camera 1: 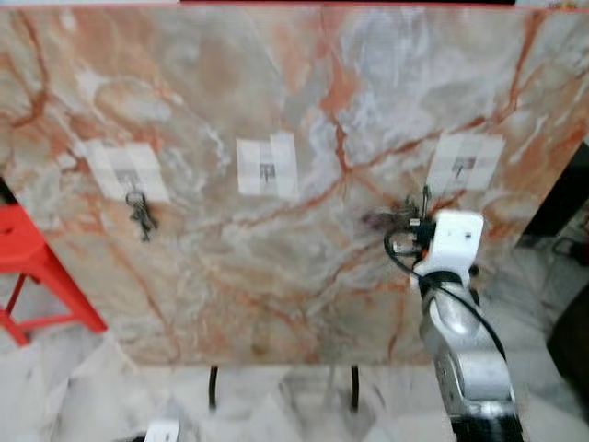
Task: Hang keys on a hook
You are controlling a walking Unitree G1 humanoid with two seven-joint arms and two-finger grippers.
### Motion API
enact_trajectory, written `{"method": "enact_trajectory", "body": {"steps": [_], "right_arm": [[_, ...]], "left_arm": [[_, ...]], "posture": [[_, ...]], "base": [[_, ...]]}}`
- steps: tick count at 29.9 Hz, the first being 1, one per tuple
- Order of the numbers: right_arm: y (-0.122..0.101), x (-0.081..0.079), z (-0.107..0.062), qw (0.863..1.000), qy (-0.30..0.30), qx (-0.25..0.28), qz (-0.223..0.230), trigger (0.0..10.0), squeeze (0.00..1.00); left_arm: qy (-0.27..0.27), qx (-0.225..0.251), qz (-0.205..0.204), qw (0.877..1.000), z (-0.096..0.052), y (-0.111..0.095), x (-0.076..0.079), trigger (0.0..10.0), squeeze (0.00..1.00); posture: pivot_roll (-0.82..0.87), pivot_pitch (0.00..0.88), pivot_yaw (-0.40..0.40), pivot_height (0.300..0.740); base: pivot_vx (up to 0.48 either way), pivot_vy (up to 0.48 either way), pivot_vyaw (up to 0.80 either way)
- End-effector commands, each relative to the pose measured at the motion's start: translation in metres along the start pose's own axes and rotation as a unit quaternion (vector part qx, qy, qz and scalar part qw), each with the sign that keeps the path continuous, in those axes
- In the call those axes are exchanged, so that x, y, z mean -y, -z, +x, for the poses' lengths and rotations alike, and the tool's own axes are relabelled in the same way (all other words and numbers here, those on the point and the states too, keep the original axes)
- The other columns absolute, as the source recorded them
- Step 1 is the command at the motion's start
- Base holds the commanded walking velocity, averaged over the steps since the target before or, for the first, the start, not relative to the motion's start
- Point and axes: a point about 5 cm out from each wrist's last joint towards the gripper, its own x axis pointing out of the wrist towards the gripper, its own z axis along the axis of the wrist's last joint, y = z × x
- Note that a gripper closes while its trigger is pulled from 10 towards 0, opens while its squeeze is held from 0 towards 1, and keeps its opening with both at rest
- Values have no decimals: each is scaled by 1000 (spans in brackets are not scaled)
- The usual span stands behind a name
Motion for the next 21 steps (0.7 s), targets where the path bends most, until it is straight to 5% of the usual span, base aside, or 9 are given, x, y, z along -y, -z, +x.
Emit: {"method": "enact_trajectory", "body": {"steps": [1,12,21], "right_arm": [[-5,3,0,1000,14,13,0,10000,0],[7,25,-2,994,103,-26,17,10000,0],[-6,14,8,997,69,0,32,10000,0]], "left_arm": [[2,-1,0,1000,0,0,-1,10000,0],[0,-1,-2,1000,0,0,-2,10000,0],[-1,-1,0,1000,0,0,-3,10000,0]], "posture": [[-31,0,-29,740],[-28,0,-25,740],[-30,0,-19,740]], "base": [[0,0,0],[0,0,0],[0,0,0]]}}
